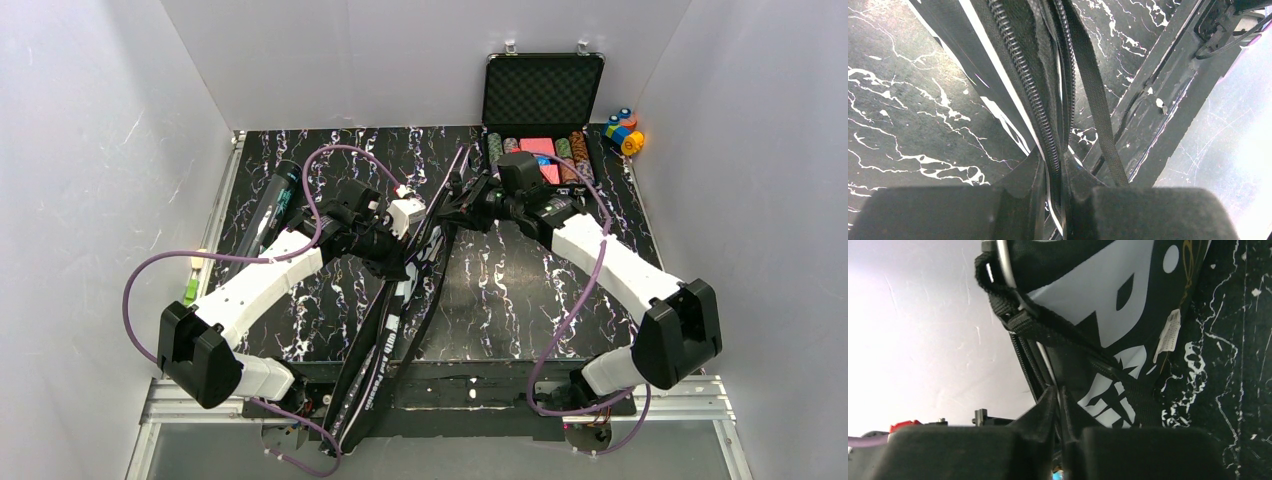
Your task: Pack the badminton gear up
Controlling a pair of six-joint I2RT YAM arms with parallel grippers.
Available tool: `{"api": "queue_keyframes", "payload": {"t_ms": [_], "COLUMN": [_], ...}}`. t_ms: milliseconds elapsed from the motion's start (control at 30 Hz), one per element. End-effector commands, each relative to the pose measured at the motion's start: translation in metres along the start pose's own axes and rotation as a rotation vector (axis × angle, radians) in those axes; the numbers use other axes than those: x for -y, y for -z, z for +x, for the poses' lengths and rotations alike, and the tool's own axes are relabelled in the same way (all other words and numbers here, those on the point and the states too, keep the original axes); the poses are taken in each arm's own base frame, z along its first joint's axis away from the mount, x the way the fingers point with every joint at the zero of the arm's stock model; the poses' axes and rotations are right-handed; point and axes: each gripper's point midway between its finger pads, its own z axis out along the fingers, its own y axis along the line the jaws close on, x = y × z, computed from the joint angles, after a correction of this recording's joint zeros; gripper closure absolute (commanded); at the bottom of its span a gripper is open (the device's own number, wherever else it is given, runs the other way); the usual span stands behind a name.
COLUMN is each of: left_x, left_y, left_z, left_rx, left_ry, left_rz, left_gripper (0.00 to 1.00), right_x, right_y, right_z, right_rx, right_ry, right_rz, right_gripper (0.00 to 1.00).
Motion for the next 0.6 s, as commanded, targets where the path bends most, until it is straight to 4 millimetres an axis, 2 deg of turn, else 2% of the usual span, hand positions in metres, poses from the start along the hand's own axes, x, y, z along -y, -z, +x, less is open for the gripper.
{"api": "queue_keyframes", "payload": {"t_ms": [0,67,133,467,567], "left_x": [0.014,0.014,0.015,0.017,0.017], "left_y": [0.017,0.017,0.018,0.019,0.019], "left_z": [-0.029,-0.029,-0.029,-0.027,-0.026], "left_rx": [0.12,0.119,0.121,0.124,0.121], "left_ry": [-0.08,-0.082,-0.083,-0.086,-0.085], "left_rz": [0.029,0.029,0.03,0.037,0.04], "left_gripper": [1.0,1.0,1.0,1.0,1.0], "right_x": [-0.01,-0.015,-0.017,-0.023,-0.018], "right_y": [0.015,0.014,0.011,0.001,0.012], "right_z": [-0.02,-0.031,-0.042,-0.073,-0.088], "right_rx": [0.087,0.112,0.131,0.232,0.294], "right_ry": [0.029,0.03,0.023,-0.008,-0.051], "right_rz": [-0.01,-0.011,-0.005,-0.007,-0.019], "right_gripper": [0.69,0.6,0.56,0.5,0.5]}}
